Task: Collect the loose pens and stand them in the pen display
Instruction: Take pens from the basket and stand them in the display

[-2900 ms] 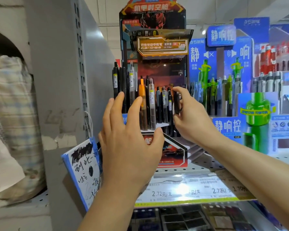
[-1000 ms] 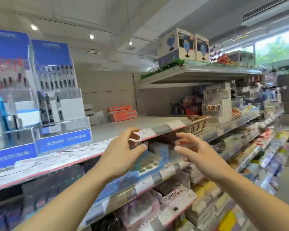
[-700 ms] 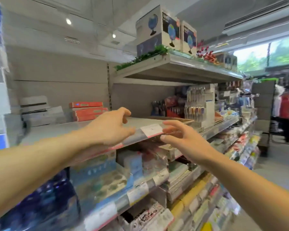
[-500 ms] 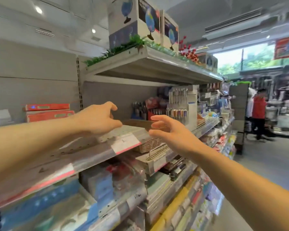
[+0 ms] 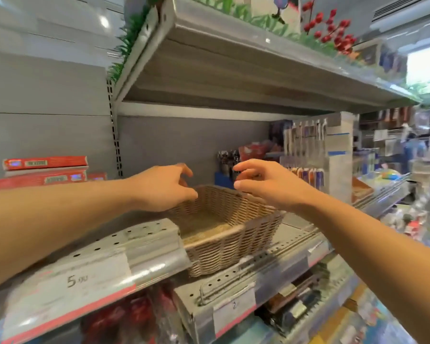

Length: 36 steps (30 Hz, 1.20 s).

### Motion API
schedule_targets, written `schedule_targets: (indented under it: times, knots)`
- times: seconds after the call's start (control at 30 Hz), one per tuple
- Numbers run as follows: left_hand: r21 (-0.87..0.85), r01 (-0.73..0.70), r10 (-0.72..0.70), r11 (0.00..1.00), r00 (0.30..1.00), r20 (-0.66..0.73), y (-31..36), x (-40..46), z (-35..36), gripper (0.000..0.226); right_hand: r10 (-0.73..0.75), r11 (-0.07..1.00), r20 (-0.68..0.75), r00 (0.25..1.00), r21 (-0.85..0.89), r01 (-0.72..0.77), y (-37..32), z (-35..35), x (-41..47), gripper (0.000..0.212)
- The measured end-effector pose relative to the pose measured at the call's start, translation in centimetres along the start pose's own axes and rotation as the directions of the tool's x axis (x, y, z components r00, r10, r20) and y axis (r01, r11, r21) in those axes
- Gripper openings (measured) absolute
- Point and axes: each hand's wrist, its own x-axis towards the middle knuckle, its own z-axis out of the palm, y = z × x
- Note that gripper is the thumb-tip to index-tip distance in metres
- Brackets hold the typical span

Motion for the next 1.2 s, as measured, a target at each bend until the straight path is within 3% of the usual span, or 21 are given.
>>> schedule_targets:
  times: [0.1, 0.17, 0.33, 0.47, 0.53, 0.7, 0.8, 0.87, 0.93, 1.1, 1.2]
  knots:
    - [0.134, 0.088, -0.096, 0.987, 0.993, 0.061, 0.6, 2.4, 1.5, 0.056, -0.065, 0.996, 0.211, 0.975, -0.040, 0.075, 3.3, -0.8, 3.9, 0.037]
    - [0.224, 0.118, -0.159, 0.967, 0.971, 0.177, 1.0, 4.3, 2.9, 0.051, -0.107, 0.992, 0.343, 0.933, -0.023, 0.122, 5.1, -1.0, 6.2, 0.041]
    - [0.215, 0.198, -0.286, 0.956, 0.788, 0.545, 1.1, 7.7, 6.8, 0.040, -0.181, 0.963, 0.589, 0.788, -0.057, 0.264, 7.2, 0.2, 11.3, 0.059]
    - [0.097, 0.336, -0.305, 0.937, 0.648, 0.698, 0.3, 8.8, 8.4, 0.034, -0.206, 0.965, 0.711, 0.672, 0.034, 0.259, 7.9, 2.2, 15.0, 0.053]
    - [0.129, 0.334, -0.311, 0.934, 0.578, 0.754, 0.2, 9.3, 8.4, 0.027, -0.218, 0.967, 0.746, 0.630, 0.077, 0.244, 7.8, 3.3, 16.6, 0.047]
    - [0.118, 0.326, -0.270, 0.938, 0.475, 0.837, -0.2, 11.0, 8.9, 0.020, -0.289, 0.954, 0.740, 0.608, 0.169, 0.247, 7.5, 6.2, 18.3, 0.044]
    - [0.167, 0.223, -0.260, 0.960, 0.498, 0.827, -0.8, 11.7, 9.1, 0.008, -0.300, 0.918, 0.765, 0.570, 0.069, 0.390, 7.3, 7.8, 17.8, 0.054]
    - [0.249, 0.104, -0.266, 0.963, 0.520, 0.812, -1.3, 12.1, 8.9, 0.010, -0.257, 0.904, 0.807, 0.532, 0.006, 0.427, 7.5, 7.9, 17.4, 0.054]
    - [0.289, 0.048, -0.267, 0.956, 0.554, 0.789, -1.8, 12.4, 8.6, 0.015, -0.207, 0.892, 0.813, 0.544, -0.072, 0.446, 7.8, 7.5, 17.3, 0.054]
    - [0.214, 0.159, -0.251, 0.964, 0.817, 0.519, -2.8, 13.2, 7.0, 0.025, -0.147, 0.923, 0.795, 0.589, -0.104, 0.371, 8.2, 7.1, 16.8, 0.039]
    - [0.113, 0.160, -0.185, 0.981, 0.947, 0.264, -2.8, 13.4, 6.1, 0.026, -0.200, 0.931, 0.698, 0.688, -0.083, 0.356, 8.6, 7.1, 16.8, 0.023]
